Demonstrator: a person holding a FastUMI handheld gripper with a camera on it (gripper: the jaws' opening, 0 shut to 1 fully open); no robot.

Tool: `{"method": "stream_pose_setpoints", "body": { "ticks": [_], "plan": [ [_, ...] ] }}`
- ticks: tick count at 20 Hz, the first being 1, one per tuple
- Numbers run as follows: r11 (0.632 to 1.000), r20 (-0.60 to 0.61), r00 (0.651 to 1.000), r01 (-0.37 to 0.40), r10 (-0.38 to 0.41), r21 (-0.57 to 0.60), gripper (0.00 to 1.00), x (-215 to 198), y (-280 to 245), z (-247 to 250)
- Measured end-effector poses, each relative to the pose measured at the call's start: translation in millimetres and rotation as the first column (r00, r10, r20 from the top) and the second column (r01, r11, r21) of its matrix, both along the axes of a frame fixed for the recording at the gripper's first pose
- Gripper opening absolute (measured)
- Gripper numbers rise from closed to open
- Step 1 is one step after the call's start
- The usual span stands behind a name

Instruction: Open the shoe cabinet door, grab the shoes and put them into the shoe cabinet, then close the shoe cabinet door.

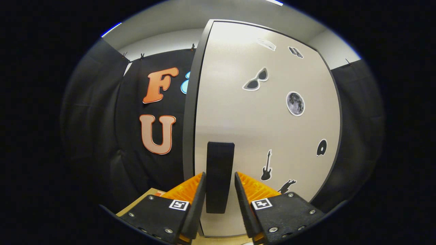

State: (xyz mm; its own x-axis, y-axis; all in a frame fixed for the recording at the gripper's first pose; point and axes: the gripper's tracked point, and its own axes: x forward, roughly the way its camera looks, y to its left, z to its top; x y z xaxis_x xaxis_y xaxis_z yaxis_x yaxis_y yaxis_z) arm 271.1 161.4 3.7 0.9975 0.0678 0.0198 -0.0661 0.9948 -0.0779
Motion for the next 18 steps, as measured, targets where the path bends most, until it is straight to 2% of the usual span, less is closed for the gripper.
{"method": "stream_pose_setpoints", "body": {
  "ticks": [1, 2, 8, 18],
  "plan": [
    [1.0, 0.002, 1.0, 0.007, -0.007, 0.004, 0.45, -2, 0, 1],
    [1.0, -0.003, 1.0, 0.002, -0.002, 0.008, 0.38, -2, 0, 1],
    [0.999, -0.02, 0.999, -0.032, 0.032, 0.001, 0.34, -12, -3, 2],
    [0.997, -0.034, 0.996, -0.08, 0.081, 0.005, 0.33, -71, -28, 1]
  ]
}}
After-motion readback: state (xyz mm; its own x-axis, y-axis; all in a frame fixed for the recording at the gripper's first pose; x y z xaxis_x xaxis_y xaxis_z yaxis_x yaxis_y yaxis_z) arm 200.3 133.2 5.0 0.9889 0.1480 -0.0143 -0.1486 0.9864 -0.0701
